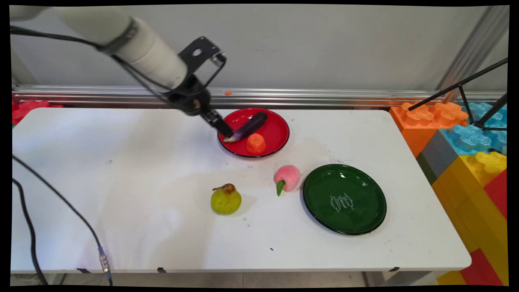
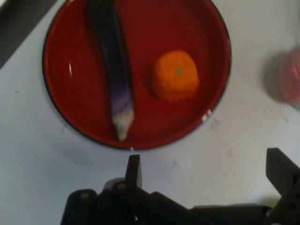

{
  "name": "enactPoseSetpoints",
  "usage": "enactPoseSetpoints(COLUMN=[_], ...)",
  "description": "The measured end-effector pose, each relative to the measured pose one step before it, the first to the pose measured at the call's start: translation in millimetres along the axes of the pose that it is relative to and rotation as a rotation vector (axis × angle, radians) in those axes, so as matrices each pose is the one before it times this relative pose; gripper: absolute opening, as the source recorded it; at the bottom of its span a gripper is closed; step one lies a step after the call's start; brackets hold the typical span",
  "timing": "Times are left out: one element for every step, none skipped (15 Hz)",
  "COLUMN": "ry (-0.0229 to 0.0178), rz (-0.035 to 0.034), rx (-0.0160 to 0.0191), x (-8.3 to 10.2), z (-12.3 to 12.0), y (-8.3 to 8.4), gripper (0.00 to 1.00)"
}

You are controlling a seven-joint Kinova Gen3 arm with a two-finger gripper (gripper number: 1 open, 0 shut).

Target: Pick up the eggplant from the red plate

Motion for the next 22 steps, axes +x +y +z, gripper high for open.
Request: enactPoseSetpoints(ry=[0.00696,0.00367,0.00438,0.00261,0.00167,0.00276,0.00253,0.00415,0.00430,0.00452,0.00421,0.00212,0.00071,-0.00134,-0.00187,-0.00147,-0.00048,0.00005,-0.00052,-0.00054,-0.00140,-0.00137], rz=[-0.02131,-0.01375,-0.02245,-0.01673,-0.01644,-0.01761,-0.01480,-0.01377,-0.00982,-0.01048,-0.01022,-0.00856,-0.00626,-0.00562,-0.00711,-0.00639,-0.00944,-0.01068,-0.00882,-0.00886,-0.00795,-0.00562], rx=[0.00592,0.00398,0.00759,0.00628,0.00730,0.00869,0.00762,0.00692,0.00514,0.00516,0.00390,0.00328,0.00266,0.00180,0.00114,0.00027,-0.00106,-0.00199,-0.00102,-0.00061,-0.00025,-0.00004], x=[8.66,5.44,8.39,6.61,5.62,5.61,5.58,5.32,4.36,4.69,4.11,3.12,2.09,1.19,0.70,0.00,0.22,0.14,-0.03,0.01,-0.15,-0.12], z=[7.70,5.18,9.60,8.38,8.80,10.20,10.65,10.94,9.58,11.24,11.55,11.77,9.89,9.97,12.79,9.17,10.20,9.30,7.30,7.57,6.60,4.90], y=[-2.05,-1.16,-2.14,-1.55,-1.99,-2.68,-2.56,-2.92,-2.49,-2.88,-3.10,-3.09,-2.56,-2.55,-3.20,-2.29,-2.09,-1.88,-1.66,-1.79,-1.54,-1.16], gripper=[1.00,1.00,1.00,1.00,1.00,1.00,1.00,1.00,1.00,1.00,1.00,1.00,1.00,1.00,1.00,1.00,1.00,1.00,1.00,1.00,1.00,1.00])
